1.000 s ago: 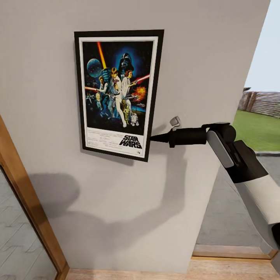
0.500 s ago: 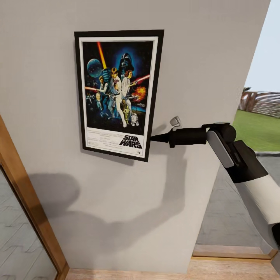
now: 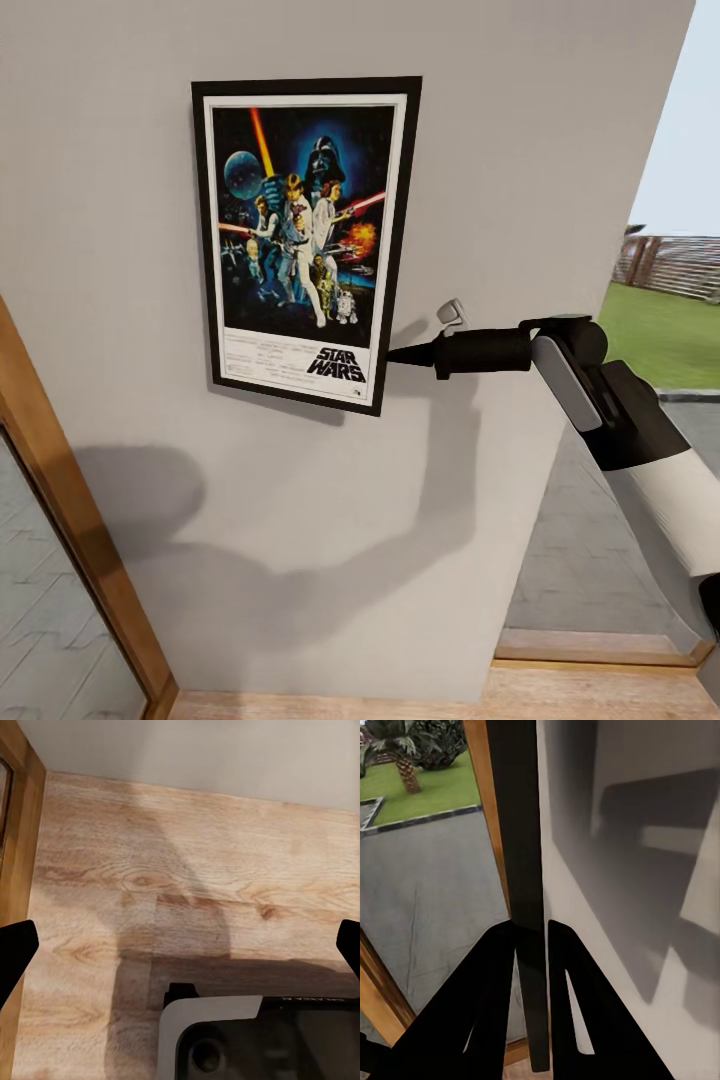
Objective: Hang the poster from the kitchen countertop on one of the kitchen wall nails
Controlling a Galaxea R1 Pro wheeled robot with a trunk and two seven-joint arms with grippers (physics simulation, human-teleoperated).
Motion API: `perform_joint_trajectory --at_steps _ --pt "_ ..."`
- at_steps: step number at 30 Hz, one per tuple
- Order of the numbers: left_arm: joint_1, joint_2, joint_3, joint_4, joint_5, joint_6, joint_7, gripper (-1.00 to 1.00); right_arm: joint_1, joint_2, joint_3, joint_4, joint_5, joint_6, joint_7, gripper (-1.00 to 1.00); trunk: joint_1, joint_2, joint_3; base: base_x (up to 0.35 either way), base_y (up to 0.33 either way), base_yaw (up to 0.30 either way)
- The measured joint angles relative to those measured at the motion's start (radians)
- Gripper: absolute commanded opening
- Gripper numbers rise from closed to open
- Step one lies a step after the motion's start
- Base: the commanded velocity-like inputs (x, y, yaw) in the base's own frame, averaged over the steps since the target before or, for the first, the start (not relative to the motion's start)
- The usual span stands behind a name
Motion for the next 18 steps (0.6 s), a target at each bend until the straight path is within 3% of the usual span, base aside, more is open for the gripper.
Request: perform_joint_trajectory --at_steps 18 --pt "0.0 0.0 0.0 0.0 0.0 0.0 -0.002 1.0 0.0 0.0 0.0 0.0 0.0 0.0 0.0 -1.0 0.0 0.0 0.0 0.0 0.074 0.0"
